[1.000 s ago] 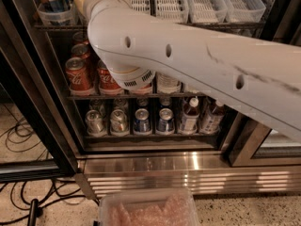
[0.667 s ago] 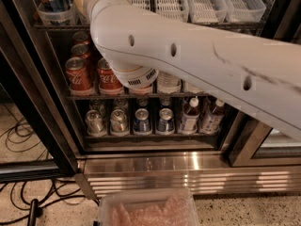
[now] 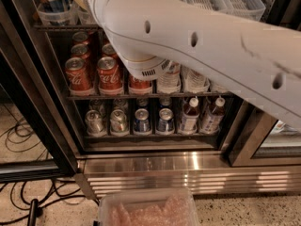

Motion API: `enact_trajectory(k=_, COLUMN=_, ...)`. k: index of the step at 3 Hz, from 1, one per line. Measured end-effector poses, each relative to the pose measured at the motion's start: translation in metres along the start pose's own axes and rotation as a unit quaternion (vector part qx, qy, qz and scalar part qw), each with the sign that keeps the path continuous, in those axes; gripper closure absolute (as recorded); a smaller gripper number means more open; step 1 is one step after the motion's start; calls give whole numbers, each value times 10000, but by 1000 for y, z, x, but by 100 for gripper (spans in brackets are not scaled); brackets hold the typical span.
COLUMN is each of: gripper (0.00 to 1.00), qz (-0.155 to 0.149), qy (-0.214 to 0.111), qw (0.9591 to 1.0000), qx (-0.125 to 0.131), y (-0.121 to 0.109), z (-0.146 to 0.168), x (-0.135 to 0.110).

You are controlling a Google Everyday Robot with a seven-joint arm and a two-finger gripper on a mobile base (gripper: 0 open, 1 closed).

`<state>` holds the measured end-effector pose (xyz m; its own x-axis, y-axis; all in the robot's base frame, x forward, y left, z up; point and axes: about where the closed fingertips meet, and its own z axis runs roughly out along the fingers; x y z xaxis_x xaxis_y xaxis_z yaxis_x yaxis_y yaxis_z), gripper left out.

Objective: Pick green can from top shelf of fridge

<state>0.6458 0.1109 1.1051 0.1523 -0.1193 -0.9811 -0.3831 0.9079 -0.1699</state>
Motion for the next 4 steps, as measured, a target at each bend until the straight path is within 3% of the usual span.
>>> enact_trajectory(k=2, gripper=100, qz=42, qy=186, qw=9987, qx=-469, y=-7, z=-30, x=0)
enact_trajectory(k=4, gripper=100, qz=64, qy=439, qw=9951, qx=-887, y=-16, z=-82, x=8)
